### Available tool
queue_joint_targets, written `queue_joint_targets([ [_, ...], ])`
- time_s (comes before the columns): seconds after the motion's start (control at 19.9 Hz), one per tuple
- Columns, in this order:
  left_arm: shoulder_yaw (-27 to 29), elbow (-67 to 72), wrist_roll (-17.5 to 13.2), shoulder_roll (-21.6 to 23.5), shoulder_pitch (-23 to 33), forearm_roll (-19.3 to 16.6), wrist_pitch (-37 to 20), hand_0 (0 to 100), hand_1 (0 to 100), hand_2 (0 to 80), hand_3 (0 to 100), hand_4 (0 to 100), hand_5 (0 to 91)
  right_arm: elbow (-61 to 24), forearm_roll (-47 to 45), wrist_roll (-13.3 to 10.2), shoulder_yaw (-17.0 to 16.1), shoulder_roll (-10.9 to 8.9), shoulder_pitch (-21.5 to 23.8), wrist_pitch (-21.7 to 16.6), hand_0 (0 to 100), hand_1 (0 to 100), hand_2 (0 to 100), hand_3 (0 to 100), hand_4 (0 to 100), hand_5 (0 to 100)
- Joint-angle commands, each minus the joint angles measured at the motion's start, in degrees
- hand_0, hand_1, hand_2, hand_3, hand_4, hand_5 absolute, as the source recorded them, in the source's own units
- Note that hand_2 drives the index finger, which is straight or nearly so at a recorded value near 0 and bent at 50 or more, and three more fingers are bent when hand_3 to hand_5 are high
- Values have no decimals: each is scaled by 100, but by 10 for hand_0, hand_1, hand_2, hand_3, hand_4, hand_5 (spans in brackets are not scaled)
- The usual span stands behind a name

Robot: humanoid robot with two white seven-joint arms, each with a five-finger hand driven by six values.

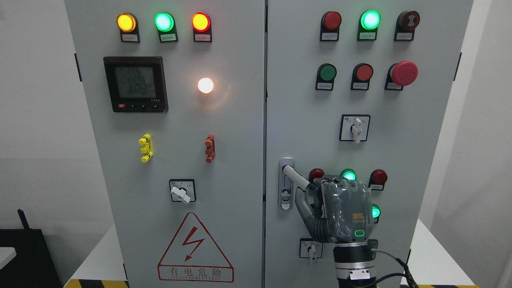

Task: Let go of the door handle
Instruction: 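Rotate the handle down to horizontal with the right hand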

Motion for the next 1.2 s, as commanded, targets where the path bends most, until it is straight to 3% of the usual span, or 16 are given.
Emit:
queue_joint_targets([
  [0.0,0,-53,3,0,0,-158,-3,120,389,0,0,0,0,-32,-54,-12,-36,4,-17,0,576,608,982,1000,1000,985],
  [1.15,0,-53,3,0,0,-158,-3,120,389,0,0,0,0,-23,-62,-56,-27,-14,-18,-8,589,581,974,1000,1000,985],
])
